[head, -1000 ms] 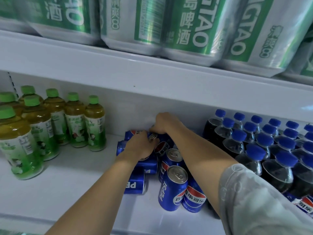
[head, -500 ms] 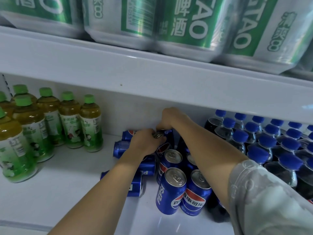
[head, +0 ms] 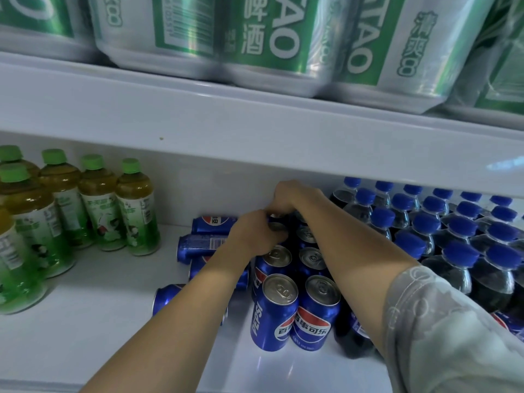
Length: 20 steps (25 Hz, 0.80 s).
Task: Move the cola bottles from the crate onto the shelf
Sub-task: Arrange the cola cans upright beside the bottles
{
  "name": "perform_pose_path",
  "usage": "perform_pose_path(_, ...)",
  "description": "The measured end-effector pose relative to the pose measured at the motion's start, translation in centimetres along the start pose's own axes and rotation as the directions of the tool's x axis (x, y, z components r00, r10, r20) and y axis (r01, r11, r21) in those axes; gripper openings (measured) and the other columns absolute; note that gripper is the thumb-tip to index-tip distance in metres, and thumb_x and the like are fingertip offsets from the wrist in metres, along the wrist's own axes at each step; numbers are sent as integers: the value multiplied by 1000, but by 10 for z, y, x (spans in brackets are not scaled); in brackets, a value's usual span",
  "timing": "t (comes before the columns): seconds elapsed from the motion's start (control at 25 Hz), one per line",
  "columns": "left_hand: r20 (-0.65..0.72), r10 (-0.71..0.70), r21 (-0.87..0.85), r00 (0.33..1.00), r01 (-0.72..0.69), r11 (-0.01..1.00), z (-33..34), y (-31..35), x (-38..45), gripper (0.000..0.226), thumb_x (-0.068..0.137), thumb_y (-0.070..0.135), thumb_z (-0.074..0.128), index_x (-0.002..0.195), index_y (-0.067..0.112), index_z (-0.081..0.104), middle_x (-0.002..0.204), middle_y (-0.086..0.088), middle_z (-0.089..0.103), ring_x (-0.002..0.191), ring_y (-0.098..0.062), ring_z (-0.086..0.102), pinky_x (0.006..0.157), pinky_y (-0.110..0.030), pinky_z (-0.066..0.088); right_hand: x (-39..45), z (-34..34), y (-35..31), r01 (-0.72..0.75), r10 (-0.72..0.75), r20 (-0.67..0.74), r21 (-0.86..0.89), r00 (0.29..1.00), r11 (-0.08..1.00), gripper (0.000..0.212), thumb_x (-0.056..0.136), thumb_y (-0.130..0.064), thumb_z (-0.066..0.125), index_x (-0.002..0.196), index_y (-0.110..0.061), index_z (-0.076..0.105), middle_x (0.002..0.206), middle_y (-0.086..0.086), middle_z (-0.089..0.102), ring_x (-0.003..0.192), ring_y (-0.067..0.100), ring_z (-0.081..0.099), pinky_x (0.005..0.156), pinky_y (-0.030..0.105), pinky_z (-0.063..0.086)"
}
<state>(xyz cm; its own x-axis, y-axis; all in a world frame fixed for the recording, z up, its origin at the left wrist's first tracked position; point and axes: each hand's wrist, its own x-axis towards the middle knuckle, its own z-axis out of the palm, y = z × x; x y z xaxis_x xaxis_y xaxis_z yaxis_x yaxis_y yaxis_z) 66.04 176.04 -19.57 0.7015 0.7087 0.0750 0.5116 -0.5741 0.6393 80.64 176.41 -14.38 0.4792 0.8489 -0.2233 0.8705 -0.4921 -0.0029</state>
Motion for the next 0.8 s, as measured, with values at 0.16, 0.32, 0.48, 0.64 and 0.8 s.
perform_pose_path(0.16, 12, -15, -70, 1000, 16, 997, -1, -3, 1, 31, 99, 32, 56, 111, 4, 65, 82, -7, 63, 77, -21, 59, 63, -29, 41, 2, 4, 3, 35, -35, 37, 6, 999, 999, 41, 83, -59, 64, 89, -18, 67, 99, 5, 66, 90, 24, 63, 80, 37, 52)
perform_pose_path(0.32, -7, -91, -56, 996, 90, 994, 6, -10, 3, 30, 104, 23, 44, 112, 2, 64, 109, -17, 68, 94, -26, 62, 77, -33, 47, -1, 6, 4, 77, -74, 55, -61, 996, 995, 52, 88, -59, 60, 113, -15, 72, 118, 6, 66, 103, 28, 62, 96, 45, 51)
perform_pose_path(0.48, -37, -102, 25, 994, 103, 994, 7, -14, 5, 28, 103, 26, 43, 88, 7, 58, 98, -18, 68, 85, -27, 61, 70, -34, 44, 1, 6, 1, 66, -60, 54, -129, 997, 989, 44, 93, -58, 54, 89, -15, 65, 108, 10, 66, 93, 28, 61, 87, 39, 51)
perform_pose_path(0.64, -35, -112, 23, 993, 113, 993, 10, -18, 5, 34, 103, 31, 44, 87, 7, 60, 92, -16, 68, 87, -29, 66, 69, -33, 47, 0, 5, 1, 42, -33, 76, -121, 997, 992, 50, 92, -62, 54, 107, -15, 66, 116, 8, 64, 100, 28, 61, 94, 42, 50)
perform_pose_path(0.8, -27, -95, 15, 995, 96, 995, 9, -19, 3, 39, 105, 33, 41, 96, 4, 66, 82, -10, 64, 81, -26, 64, 69, -34, 48, 0, 5, 1, 30, -17, 90, -139, 996, 990, 53, 91, -65, 51, 115, -19, 64, 127, 7, 61, 106, 29, 58, 100, 45, 47)
